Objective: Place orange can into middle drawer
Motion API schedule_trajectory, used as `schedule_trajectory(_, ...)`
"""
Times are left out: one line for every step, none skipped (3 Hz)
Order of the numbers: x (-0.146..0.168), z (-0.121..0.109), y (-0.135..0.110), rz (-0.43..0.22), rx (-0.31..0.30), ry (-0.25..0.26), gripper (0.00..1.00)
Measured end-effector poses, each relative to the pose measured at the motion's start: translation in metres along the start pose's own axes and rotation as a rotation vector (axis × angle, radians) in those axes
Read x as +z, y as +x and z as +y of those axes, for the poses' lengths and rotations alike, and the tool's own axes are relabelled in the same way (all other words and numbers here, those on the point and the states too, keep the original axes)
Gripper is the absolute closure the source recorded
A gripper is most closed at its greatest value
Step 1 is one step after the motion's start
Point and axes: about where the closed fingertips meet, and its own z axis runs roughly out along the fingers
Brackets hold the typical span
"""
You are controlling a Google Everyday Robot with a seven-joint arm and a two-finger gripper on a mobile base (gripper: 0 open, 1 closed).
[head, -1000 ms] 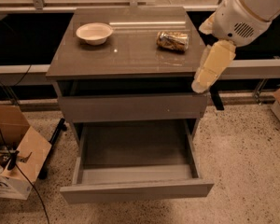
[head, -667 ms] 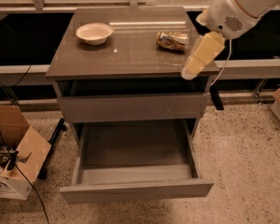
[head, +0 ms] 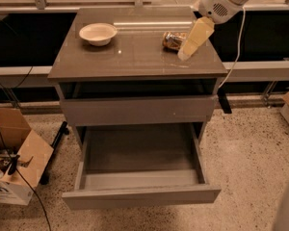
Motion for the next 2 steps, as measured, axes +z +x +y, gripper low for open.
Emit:
schedule_trajectory(-0.0151, -0.0181, -0.0125, -0.035, -0.004, 0.046, 0.0)
schedule_trajectory(-0.0156, -0.0177, -0.0125, -0.035, -0.004, 0.047, 0.0)
